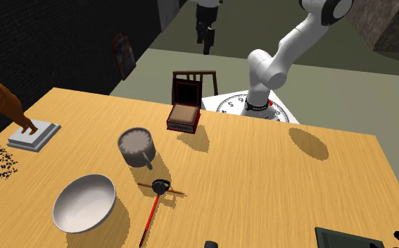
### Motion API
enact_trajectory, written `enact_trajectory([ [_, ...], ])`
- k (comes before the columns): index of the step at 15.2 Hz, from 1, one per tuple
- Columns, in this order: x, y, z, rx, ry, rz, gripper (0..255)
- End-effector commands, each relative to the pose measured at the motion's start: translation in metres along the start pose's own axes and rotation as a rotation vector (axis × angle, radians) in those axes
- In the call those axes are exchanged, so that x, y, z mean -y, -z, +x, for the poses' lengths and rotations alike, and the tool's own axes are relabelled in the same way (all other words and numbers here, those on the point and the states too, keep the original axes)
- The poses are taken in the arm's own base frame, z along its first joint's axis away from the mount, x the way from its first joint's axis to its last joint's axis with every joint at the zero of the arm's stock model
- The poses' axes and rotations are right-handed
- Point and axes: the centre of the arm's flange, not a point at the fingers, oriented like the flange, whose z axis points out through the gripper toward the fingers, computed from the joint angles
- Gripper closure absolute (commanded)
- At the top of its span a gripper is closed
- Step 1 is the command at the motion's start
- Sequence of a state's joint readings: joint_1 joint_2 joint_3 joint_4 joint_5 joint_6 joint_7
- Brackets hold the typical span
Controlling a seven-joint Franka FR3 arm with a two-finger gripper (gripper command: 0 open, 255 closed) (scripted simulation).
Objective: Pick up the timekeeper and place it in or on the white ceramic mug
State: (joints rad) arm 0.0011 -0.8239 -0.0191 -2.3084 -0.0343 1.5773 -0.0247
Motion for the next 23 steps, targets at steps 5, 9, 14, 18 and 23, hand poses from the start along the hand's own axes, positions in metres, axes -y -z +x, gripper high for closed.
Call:
enact_trajectory([
  [5,0.046,-0.023,0.022,-0.016,0.022,-0.029,0],
  [9,0.091,-0.046,0.043,-0.032,0.044,-0.058,0],
  [14,0.147,-0.077,0.068,-0.052,0.072,-0.095,0],
  [18,0.192,-0.103,0.088,-0.068,0.094,-0.124,0],
  [23,0.248,-0.137,0.112,-0.088,0.121,-0.161,0],
])
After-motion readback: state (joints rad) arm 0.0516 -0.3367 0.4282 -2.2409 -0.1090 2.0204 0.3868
